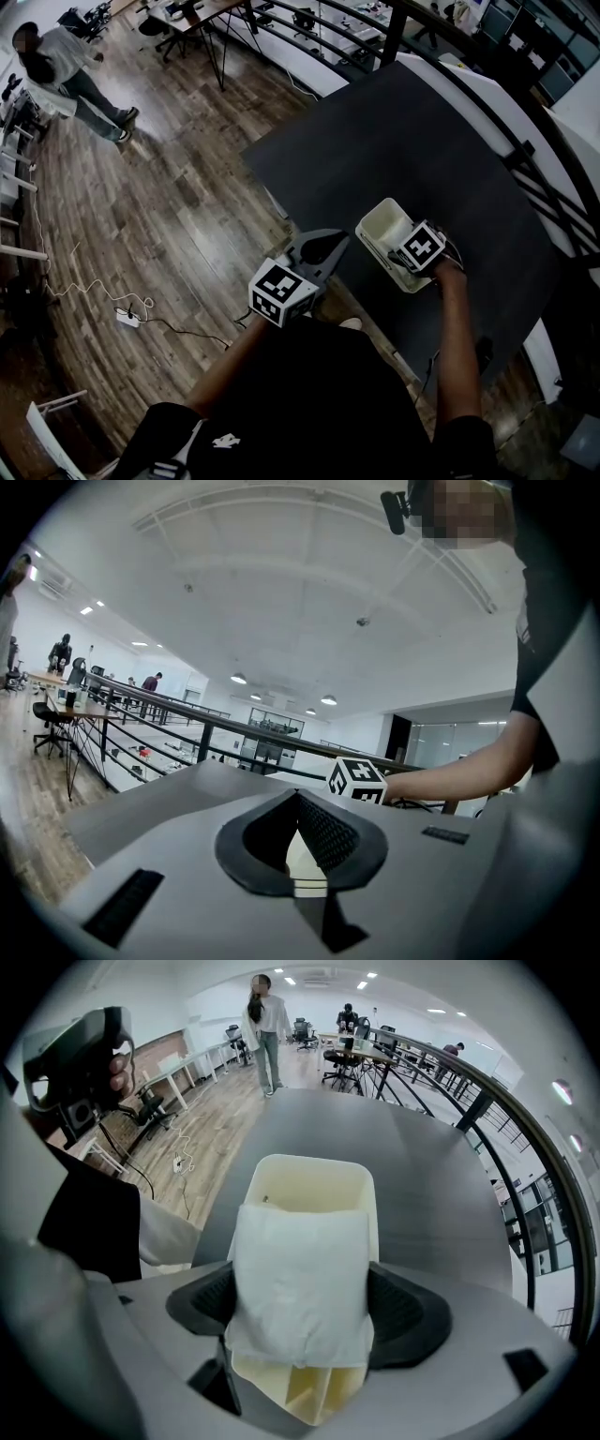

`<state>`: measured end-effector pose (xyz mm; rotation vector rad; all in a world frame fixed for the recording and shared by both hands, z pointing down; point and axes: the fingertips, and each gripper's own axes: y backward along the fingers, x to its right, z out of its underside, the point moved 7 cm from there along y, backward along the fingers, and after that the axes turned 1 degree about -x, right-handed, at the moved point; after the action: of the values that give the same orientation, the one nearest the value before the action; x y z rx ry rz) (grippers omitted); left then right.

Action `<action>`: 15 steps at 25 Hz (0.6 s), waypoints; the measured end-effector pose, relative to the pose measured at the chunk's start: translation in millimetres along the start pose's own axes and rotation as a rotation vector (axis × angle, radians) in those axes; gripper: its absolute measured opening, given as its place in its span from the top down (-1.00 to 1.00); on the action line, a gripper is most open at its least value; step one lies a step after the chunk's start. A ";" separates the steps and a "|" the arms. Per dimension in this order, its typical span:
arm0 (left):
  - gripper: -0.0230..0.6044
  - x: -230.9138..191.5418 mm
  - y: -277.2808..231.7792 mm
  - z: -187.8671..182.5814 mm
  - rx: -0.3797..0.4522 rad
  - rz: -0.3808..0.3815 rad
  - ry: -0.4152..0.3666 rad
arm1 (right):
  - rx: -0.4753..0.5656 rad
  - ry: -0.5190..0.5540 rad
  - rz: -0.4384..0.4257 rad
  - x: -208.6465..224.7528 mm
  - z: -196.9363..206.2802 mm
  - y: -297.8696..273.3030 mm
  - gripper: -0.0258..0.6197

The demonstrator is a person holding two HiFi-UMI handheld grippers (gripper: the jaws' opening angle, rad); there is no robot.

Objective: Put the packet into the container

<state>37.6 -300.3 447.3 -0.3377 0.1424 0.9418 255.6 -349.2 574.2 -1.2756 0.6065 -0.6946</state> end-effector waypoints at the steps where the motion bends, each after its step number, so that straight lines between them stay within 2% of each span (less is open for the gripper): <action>1: 0.91 0.3 -0.4 -0.1 0.001 0.003 0.002 | 0.009 -0.004 0.001 0.2 0.6 -0.3 -0.32; 13: 0.91 0.3 -4.1 -1.5 0.006 0.026 0.011 | 0.128 -0.078 0.003 2.5 5.4 0.8 -0.36; 15: 0.91 0.4 -5.3 -1.0 0.005 0.030 0.010 | 0.156 -0.092 0.006 4.8 4.9 2.8 -0.57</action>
<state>42.2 -303.2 447.4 -0.3368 0.1594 0.9692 262.8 -349.3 572.3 -1.1536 0.4721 -0.6614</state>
